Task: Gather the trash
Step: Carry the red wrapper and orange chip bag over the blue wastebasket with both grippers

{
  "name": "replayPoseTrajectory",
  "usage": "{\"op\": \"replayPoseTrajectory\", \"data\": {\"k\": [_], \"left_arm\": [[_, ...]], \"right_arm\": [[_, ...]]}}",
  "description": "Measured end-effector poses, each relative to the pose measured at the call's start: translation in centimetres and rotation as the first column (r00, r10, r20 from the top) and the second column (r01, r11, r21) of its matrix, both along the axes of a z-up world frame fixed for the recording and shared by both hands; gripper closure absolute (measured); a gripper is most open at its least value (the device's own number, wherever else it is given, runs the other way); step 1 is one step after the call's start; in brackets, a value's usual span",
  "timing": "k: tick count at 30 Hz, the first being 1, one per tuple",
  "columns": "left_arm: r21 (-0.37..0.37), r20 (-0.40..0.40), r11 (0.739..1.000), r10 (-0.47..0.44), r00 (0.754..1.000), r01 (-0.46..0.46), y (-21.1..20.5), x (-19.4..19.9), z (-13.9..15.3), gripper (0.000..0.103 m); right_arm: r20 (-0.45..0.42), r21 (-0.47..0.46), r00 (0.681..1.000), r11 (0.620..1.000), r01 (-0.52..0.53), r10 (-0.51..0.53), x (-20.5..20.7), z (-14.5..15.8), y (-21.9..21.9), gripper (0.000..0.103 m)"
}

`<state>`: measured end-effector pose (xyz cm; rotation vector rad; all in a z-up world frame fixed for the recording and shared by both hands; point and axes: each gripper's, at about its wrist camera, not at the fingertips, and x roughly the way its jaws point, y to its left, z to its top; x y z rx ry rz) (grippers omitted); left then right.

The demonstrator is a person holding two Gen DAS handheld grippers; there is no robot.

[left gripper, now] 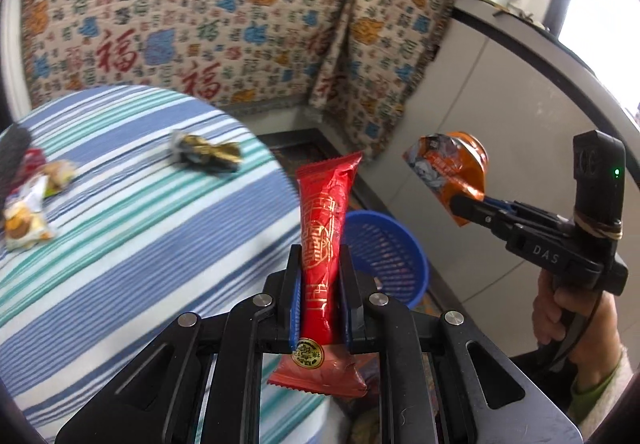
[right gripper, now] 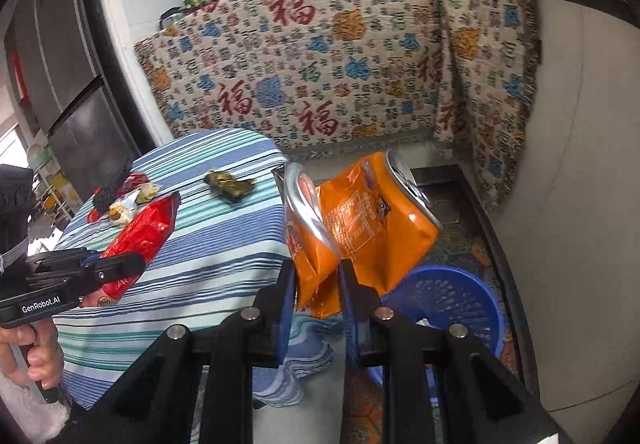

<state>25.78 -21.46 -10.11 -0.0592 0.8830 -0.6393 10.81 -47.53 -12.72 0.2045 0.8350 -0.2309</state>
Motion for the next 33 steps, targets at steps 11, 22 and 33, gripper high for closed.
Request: {"op": "replayPoseTrajectory", "data": {"k": [11, 22, 33], "left_arm": [[-0.008, -0.042, 0.997, -0.075, 0.996, 0.075, -10.3, 1.9, -1.8, 0.089], [-0.027, -0.056, 0.992, -0.123, 0.991, 0.122, -17.3, 3.6, -4.3, 0.089], [-0.034, -0.106, 0.993, -0.114, 0.988, 0.111, -19.3, 5.6, -7.4, 0.089]], "right_arm": [[0.000, 0.030, 0.991, 0.991, 0.132, -0.133, -3.5, -0.5, -6.9, 0.081], [-0.068, 0.080, 0.975, 0.973, 0.218, -0.213, -3.7, -2.6, -12.7, 0.081], [-0.134, 0.091, 0.967, 0.969, 0.229, -0.216, -2.6, -5.0, -15.0, 0.081]]}}
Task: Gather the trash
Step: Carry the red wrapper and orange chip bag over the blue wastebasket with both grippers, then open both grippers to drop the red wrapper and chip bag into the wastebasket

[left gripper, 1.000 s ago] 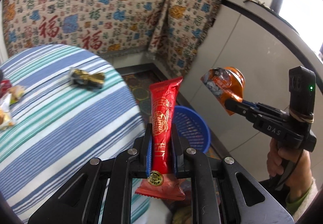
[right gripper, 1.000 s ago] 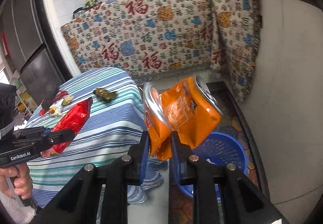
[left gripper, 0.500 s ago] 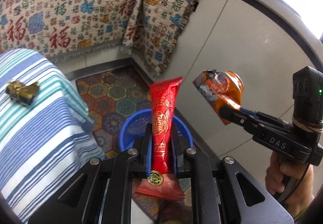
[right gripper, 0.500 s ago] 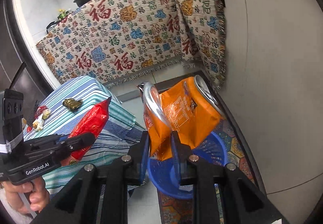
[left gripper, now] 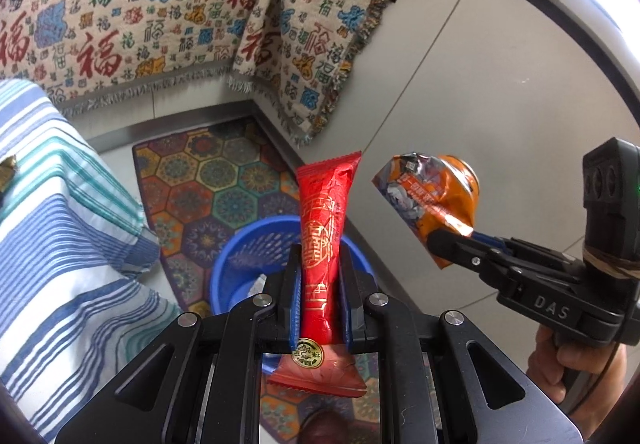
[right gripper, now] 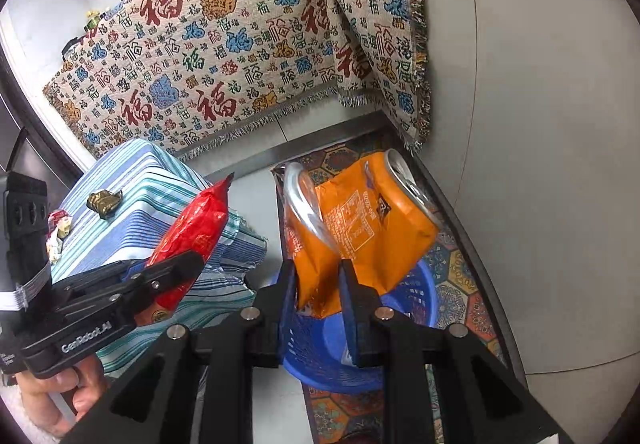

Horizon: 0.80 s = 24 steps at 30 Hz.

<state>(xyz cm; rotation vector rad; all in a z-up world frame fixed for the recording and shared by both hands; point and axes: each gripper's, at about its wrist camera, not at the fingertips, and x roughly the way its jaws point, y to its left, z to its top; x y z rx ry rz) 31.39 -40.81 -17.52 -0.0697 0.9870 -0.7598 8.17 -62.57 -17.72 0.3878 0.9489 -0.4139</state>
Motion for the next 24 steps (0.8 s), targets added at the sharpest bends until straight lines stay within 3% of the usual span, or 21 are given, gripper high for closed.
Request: {"op": "replayPoseTrajectory", "data": {"k": [10, 12, 13, 18, 24], "left_arm": [[0.018, -0.008, 1.000, -0.023, 1.000, 0.023, -1.9, 0.8, -2.4, 0.086], [0.010, -0.012, 0.999, -0.044, 0.999, 0.044, -2.7, 1.2, -3.0, 0.059], [0.005, -0.012, 0.999, -0.045, 0.999, 0.045, -2.9, 1.4, -3.2, 0.054], [-0.032, -0.018, 0.999, -0.034, 0.999, 0.034, -3.0, 2.2, -3.1, 0.050], [-0.085, 0.010, 0.996, 0.017, 1.000, -0.016, -0.3, 1.5, -0.1, 0.042]], "right_arm": [[-0.029, 0.018, 1.000, 1.000, 0.011, -0.011, 0.6, -1.6, -1.2, 0.079], [-0.033, 0.035, 0.999, 0.999, 0.018, -0.017, 0.9, -2.1, -1.5, 0.066], [-0.034, 0.039, 0.999, 0.999, 0.024, -0.023, 1.0, -2.2, -1.6, 0.059], [-0.027, 0.029, 0.999, 0.999, 0.034, -0.033, 0.9, -1.8, -2.0, 0.058], [0.015, -0.038, 1.000, 0.999, 0.016, -0.016, 0.9, 0.2, -0.9, 0.058]]}}
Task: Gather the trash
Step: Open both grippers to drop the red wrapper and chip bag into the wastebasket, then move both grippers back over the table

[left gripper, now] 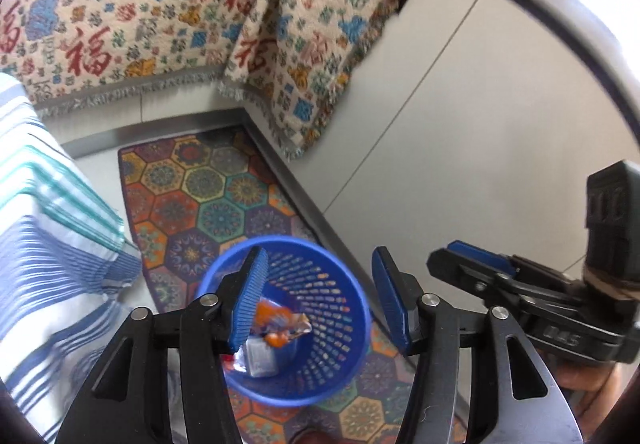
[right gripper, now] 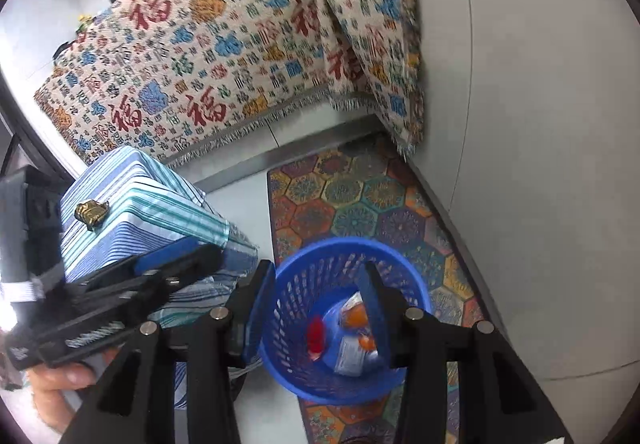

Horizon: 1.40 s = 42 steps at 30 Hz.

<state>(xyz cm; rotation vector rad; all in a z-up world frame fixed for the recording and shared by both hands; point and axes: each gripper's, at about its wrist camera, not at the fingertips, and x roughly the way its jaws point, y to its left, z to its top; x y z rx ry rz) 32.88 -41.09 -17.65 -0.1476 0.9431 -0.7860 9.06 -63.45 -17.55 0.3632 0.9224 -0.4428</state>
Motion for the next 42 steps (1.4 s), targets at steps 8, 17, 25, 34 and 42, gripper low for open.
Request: {"op": "replayPoseTrajectory", "data": {"k": [8, 17, 25, 34, 42], "left_arm": [[0.086, 0.106, 0.996, 0.026, 0.994, -0.035, 9.7, -4.9, 4.6, 0.010], [0.309, 0.079, 0.930, 0.182, 0.980, -0.198, 25.6, -7.1, 1.6, 0.009], [0.365, 0.088, 0.852, 0.369, 0.925, -0.375, 37.6, -6.1, -0.4, 0.009], [0.421, 0.147, 0.805, 0.395, 0.907, -0.418, 41.0, -5.0, -1.4, 0.001], [0.425, 0.147, 0.798, 0.405, 0.902, -0.428, 41.3, -4.5, -1.3, 0.000]], "right_arm": [[0.085, -0.225, 0.990, 0.970, -0.090, 0.111, 1.5, 4.9, 6.3, 0.040], [0.023, -0.217, 0.921, 0.901, -0.376, 0.390, 6.3, 3.6, 19.6, 0.038], [-0.087, -0.127, 0.779, 0.769, -0.627, 0.621, 10.4, -1.0, 31.3, 0.038], [-0.129, -0.090, 0.749, 0.745, -0.661, 0.650, 12.8, -3.6, 35.1, 0.035], [-0.123, -0.095, 0.761, 0.756, -0.648, 0.637, 14.4, -4.1, 35.0, 0.023]]}}
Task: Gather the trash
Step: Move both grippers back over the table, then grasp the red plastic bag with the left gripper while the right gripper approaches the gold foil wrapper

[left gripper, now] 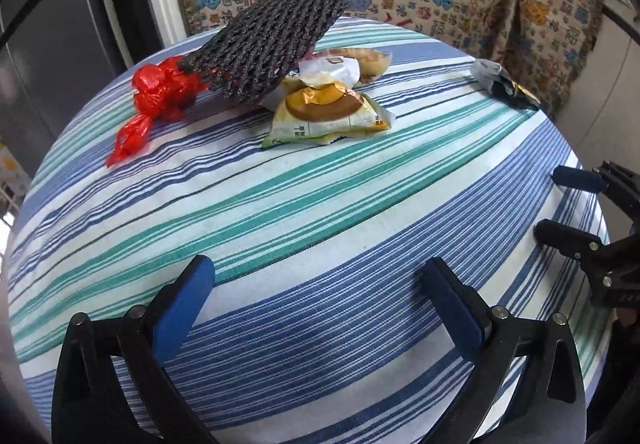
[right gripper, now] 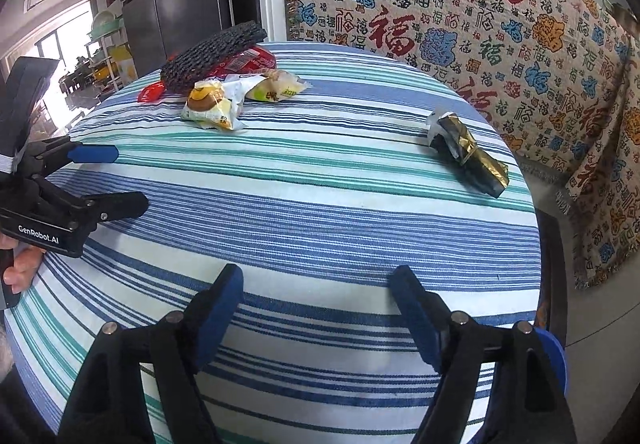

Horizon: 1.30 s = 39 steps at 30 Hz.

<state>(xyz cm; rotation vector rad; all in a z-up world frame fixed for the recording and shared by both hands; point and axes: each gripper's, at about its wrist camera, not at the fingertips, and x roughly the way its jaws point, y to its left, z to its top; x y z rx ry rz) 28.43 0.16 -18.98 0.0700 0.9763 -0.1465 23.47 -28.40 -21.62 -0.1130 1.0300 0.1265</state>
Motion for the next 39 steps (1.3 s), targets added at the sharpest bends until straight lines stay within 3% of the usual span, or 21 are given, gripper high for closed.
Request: {"op": "replayPoseTrajectory", "data": {"k": [6, 11, 15, 20, 24, 29, 31, 33, 34, 39], "left_arm": [[0.004, -0.001, 1.000, -0.005, 1.000, 0.005, 0.2, -0.2, 0.0, 0.000], [-0.002, 0.001, 0.992, 0.126, 0.992, -0.126, 4.7, 0.2, 0.8, 0.001], [-0.088, 0.039, 0.972, 0.220, 0.975, -0.216, 9.5, 2.1, 3.6, 0.001], [-0.084, 0.042, 0.982, 0.176, 0.984, -0.172, 11.7, 7.3, 3.3, 0.003], [-0.037, 0.033, 0.994, 0.105, 0.994, -0.104, 10.3, 9.9, 1.5, 0.016], [-0.017, 0.094, 0.996, 0.090, 0.991, -0.089, 9.3, 11.5, 1.7, 0.016], [-0.029, 0.104, 0.996, 0.090, 0.990, -0.087, 9.4, 11.9, 1.8, 0.025], [-0.017, 0.087, 0.996, 0.084, 0.993, -0.083, 9.4, 12.2, 1.3, 0.057], [-0.010, 0.074, 0.997, 0.080, 0.994, -0.080, 9.4, 12.4, 1.0, 0.067], [-0.012, 0.074, 0.996, 0.094, 0.993, -0.094, 10.0, 10.7, 1.3, 0.068]], "right_arm": [[0.002, -0.002, 1.000, 1.000, -0.001, 0.001, 0.3, 0.0, 0.0, 0.023], [0.003, -0.003, 1.000, 1.000, -0.001, 0.001, 0.4, 0.0, 0.1, 0.023], [0.004, -0.003, 1.000, 1.000, -0.002, 0.002, 0.3, 0.0, 0.1, 0.023], [0.006, -0.002, 1.000, 1.000, 0.001, -0.001, 0.4, 0.0, 0.1, 0.023], [0.012, -0.001, 1.000, 1.000, 0.003, -0.003, 0.3, 0.1, 0.0, 0.022], [0.003, 0.000, 1.000, 1.000, -0.003, 0.003, 0.3, 0.2, 0.0, 0.022], [-0.007, 0.003, 1.000, 1.000, -0.014, 0.014, 0.3, 0.3, -0.2, 0.023], [-0.013, 0.008, 0.999, 1.000, -0.030, 0.030, 0.2, 0.4, -0.4, 0.023], [-0.015, 0.009, 0.999, 0.999, -0.037, 0.037, 0.2, 0.5, -0.6, 0.024], [0.036, 0.054, 0.999, 0.998, 0.019, -0.021, 0.4, 2.3, -4.2, 0.024]]}}
